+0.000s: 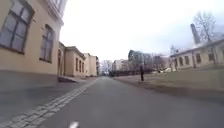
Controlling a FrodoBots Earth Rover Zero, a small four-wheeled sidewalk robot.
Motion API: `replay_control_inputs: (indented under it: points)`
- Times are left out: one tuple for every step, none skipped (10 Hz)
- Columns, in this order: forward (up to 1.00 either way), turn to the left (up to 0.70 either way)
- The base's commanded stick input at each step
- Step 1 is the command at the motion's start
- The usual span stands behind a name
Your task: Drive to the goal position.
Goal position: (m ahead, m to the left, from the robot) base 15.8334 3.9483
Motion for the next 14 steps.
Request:
replay_control_inputs:
  points:
    - [1.00, 0.00]
    - [1.00, 0.00]
    - [1.00, 0.00]
    - [1.00, 0.00]
    - [1.00, 0.00]
    - [1.00, 0.00]
    - [1.00, 0.00]
    - [1.00, 0.00]
    - [1.00, 0.00]
    - [1.00, 0.00]
    - [1.00, 0.00]
    - [1.00, 0.00]
    - [1.00, 0.00]
    - [1.00, 0.00]
